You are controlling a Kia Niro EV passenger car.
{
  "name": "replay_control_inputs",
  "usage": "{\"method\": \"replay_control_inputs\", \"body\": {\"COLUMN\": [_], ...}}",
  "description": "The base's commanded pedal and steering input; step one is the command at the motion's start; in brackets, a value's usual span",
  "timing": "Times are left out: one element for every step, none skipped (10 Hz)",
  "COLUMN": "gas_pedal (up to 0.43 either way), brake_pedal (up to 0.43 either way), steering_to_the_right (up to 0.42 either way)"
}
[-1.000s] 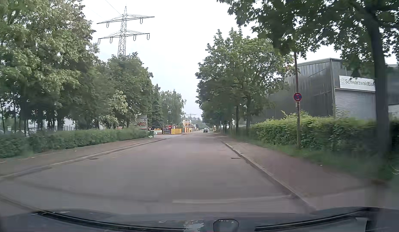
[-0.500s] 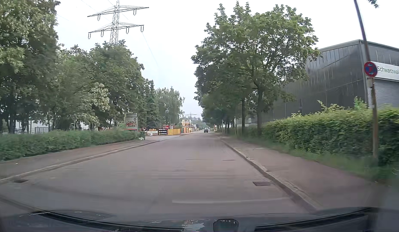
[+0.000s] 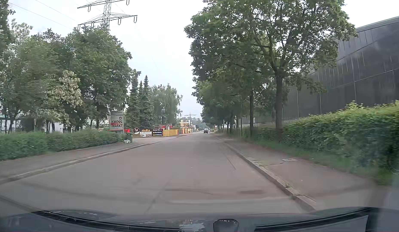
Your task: Follow the waypoints while adhering to traffic rules and regulations
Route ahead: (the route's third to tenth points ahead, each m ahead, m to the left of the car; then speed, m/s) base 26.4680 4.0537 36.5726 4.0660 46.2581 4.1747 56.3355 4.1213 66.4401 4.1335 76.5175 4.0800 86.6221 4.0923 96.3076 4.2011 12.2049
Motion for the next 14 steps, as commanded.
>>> {"method": "replay_control_inputs", "body": {"gas_pedal": [0.087,0.087,0.079,0.067,0.067,0.067,0.067,0.067,0.067,0.067,0.067,0.067,0.067,0.067], "brake_pedal": [0.000,0.000,0.000,0.000,0.000,0.000,0.000,0.000,0.000,0.000,0.000,0.000,0.000,0.000], "steering_to_the_right": [0.000,0.000,0.000,-0.002,-0.003,-0.003,-0.003,-0.001,-0.001,-0.001,-0.001,-0.001,-0.001,-0.001]}}
